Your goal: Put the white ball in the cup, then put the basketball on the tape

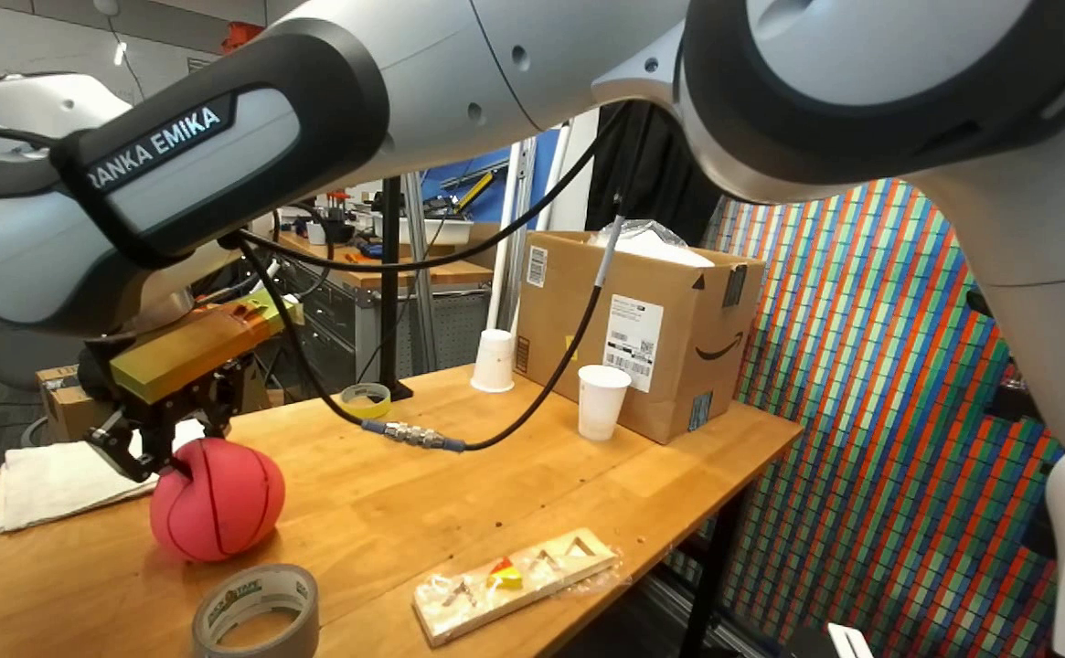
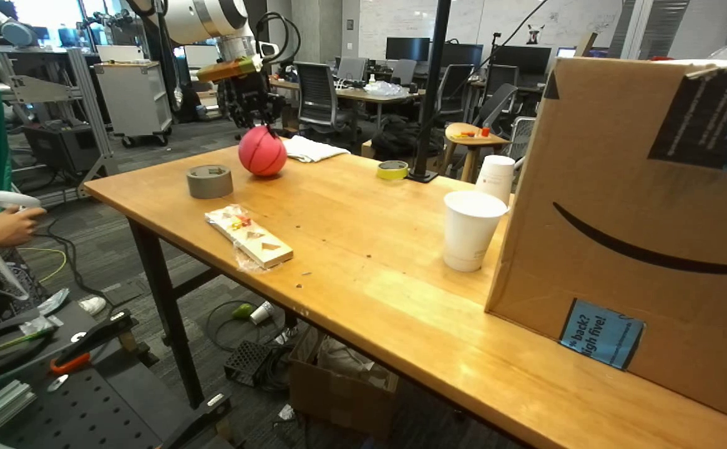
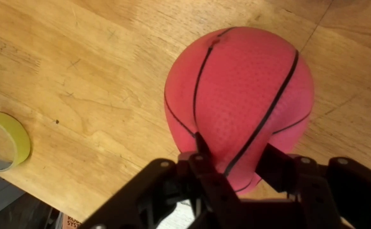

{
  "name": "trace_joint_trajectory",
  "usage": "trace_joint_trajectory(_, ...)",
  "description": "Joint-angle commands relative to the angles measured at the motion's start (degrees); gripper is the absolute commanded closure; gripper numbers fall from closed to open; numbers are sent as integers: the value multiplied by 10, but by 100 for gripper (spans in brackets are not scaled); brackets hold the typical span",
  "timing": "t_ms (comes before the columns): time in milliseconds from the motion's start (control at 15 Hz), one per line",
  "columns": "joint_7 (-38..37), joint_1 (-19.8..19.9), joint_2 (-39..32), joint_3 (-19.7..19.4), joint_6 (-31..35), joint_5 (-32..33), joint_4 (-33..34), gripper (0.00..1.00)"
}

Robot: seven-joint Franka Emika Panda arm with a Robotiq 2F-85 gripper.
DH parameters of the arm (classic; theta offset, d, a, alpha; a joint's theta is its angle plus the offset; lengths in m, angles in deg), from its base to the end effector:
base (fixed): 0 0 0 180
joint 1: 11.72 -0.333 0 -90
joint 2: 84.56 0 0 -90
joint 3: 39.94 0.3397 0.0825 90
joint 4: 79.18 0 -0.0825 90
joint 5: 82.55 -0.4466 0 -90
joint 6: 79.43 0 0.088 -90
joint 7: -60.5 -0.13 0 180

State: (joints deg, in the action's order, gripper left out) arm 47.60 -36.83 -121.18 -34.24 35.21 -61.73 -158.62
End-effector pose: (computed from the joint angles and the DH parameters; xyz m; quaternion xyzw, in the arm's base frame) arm 0.7029 0.3691 0.3072 0.9660 0.2209 0.0406 0.1282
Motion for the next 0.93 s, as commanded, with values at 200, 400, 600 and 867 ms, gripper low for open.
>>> trace_joint_trajectory(200, 1, 8, 46, -15, -6, 14, -19, 81)
trace_joint_trajectory(400, -4, 18, 83, -19, 3, 14, -50, 79)
trace_joint_trajectory(600, -11, 32, 127, -16, 12, 10, -98, 78)
trace_joint_trajectory(867, -36, 41, 196, -9, 29, 17, -185, 75)
